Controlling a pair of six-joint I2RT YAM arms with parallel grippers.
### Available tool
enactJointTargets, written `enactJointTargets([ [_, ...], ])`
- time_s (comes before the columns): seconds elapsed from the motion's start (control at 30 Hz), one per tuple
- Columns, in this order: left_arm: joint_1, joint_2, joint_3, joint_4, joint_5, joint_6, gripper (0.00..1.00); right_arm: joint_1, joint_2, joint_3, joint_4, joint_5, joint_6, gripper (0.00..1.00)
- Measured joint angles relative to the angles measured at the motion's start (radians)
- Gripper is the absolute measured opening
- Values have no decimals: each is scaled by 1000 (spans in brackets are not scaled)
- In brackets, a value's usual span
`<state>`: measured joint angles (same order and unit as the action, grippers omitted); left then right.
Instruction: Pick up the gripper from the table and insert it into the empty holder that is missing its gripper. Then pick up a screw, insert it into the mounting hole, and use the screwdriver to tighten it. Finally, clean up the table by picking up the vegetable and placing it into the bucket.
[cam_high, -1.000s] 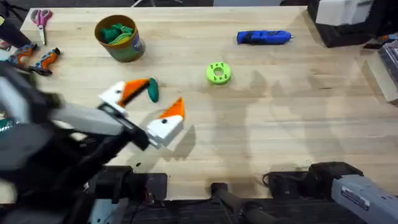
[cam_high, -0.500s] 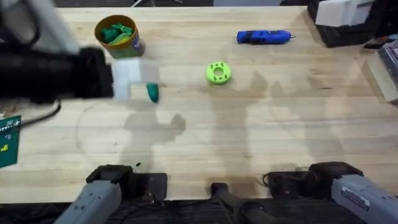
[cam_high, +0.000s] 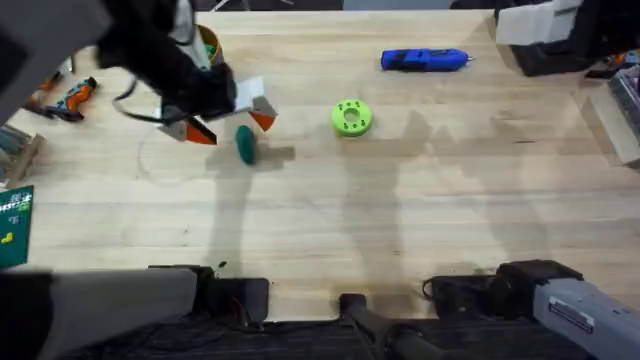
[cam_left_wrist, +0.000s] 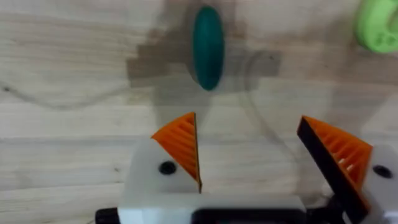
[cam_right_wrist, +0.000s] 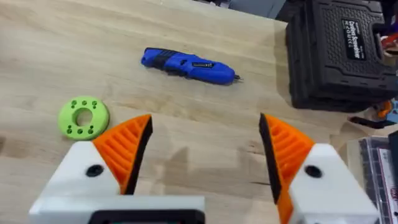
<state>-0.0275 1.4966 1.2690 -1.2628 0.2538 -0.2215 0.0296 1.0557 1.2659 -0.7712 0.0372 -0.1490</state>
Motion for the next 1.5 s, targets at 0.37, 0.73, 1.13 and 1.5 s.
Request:
enactJointTargets([
  [0.37, -94, 235, 0, 137, -192, -126, 985, 0, 0, 0, 0, 0, 0, 987],
  [0.73, -94, 317, -30, 222, -248, -164, 985, 0, 0, 0, 0, 0, 0, 991],
  [1.13, -94, 318, -58, 235, -256, -175, 65, 0, 0, 0, 0, 0, 0, 989],
  [1.5, -92, 316, -48, 205, -258, -152, 21, 0, 0, 0, 0, 0, 0, 990],
])
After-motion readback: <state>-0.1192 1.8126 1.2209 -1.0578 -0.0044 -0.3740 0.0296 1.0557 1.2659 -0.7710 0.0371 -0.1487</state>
